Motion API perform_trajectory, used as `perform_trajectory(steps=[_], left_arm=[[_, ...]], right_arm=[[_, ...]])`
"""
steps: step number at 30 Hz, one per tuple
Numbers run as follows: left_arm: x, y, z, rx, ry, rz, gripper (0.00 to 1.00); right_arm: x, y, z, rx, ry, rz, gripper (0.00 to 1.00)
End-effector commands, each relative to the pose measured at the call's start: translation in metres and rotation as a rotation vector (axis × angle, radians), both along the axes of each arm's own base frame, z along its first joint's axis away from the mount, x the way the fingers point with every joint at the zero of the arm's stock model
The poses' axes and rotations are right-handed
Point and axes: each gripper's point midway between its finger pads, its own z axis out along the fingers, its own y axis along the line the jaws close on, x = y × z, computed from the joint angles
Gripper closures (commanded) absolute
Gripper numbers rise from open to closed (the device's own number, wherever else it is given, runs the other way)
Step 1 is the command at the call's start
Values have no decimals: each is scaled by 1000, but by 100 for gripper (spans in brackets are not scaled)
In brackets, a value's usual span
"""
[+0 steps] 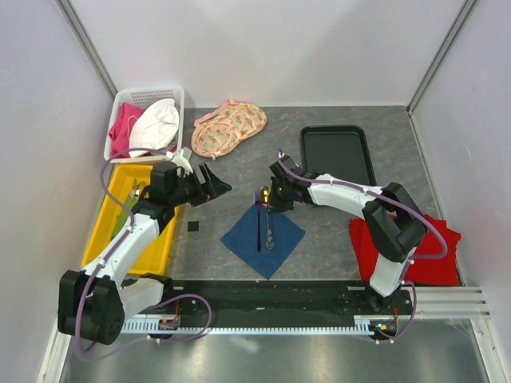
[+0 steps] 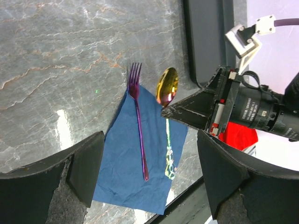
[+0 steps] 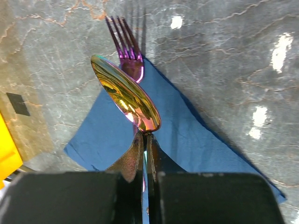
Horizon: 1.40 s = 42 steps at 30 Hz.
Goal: Place the utensils on the paper napkin and roll it up
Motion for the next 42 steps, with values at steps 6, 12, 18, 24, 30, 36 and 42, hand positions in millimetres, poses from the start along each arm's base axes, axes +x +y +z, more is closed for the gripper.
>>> perform_trajectory(steps=[6,12,18,24,30,36,42], left_arm=[[5,-3,20,-37,-87,-17,13],[4,-4,21,-40,-88,-25,13],[2,-4,18,-39,-86,-25,13],[4,-1,17,-36,-86,-16,13],[3,-1,16,-39,-84,-19,13],[0,-3,13,-49,-73,-32,12],[-5,-3,20,-47,-106,-58,10]], right_arm=[[11,18,-3,41,8,-37,99],[15,25,-6,48,29,-44,99],[13,27,-10,51,51,-49,96],[10,25,-17,38,76,-55,92],[11,24,-21,30,80,-55,81],[11,23,-17,35,76,-57,60],[16,25,-2,52,53,-45,59]])
